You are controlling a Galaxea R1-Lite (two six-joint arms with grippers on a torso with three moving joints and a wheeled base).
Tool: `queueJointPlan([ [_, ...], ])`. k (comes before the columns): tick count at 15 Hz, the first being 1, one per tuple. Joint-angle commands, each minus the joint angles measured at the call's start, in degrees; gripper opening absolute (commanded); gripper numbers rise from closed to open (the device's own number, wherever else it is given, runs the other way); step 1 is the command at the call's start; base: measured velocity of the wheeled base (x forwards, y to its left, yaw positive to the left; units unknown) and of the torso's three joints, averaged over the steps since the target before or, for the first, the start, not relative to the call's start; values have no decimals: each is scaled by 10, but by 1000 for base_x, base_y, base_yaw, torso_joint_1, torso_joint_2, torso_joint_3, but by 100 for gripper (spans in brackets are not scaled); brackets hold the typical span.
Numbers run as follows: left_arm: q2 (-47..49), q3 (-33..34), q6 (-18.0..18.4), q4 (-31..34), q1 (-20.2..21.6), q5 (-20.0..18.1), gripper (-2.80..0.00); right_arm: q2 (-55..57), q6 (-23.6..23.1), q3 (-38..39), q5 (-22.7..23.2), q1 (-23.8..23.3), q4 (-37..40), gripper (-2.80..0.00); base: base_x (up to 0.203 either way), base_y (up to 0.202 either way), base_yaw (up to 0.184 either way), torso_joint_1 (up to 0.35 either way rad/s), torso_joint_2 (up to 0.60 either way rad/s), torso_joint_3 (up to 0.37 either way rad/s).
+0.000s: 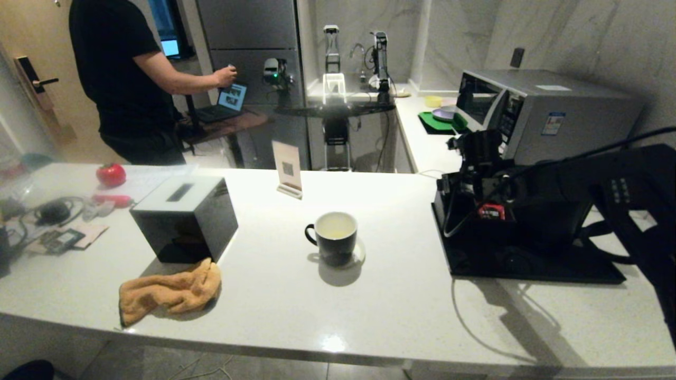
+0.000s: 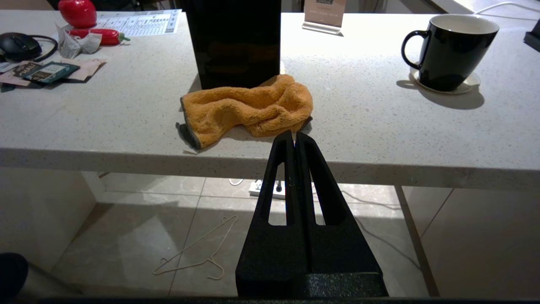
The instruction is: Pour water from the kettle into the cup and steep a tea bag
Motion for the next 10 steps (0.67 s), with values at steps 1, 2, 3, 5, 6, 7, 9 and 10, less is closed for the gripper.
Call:
queueJointPlan([
  [1,0,0,0,0,0,0,-280,-1,0,-6,-1,0,5,0,0,0,0,0,0,0],
  [2,0,0,0,0,0,0,-280,-1,6,-14,-1,0,16,0,0,0,0,0,0,0],
  [3,0,0,0,0,0,0,-280,0,12,-22,0,-1,26,0,0,0,0,0,0,0],
  [5,0,0,0,0,0,0,-280,3,28,-33,-1,-1,44,0,0,0,0,0,0,0],
  [6,0,0,0,0,0,0,-280,3,28,-33,-1,-1,45,0,0,0,0,0,0,0],
  [7,0,0,0,0,0,0,-280,4,29,-33,-1,-1,45,0,0,0,0,0,0,0],
  [9,0,0,0,0,0,0,-280,5,29,-33,-1,-2,47,0,0,0,0,0,0,0],
  [10,0,0,0,0,0,0,-280,5,29,-34,-1,-2,54,0,0,0,0,0,0,0],
])
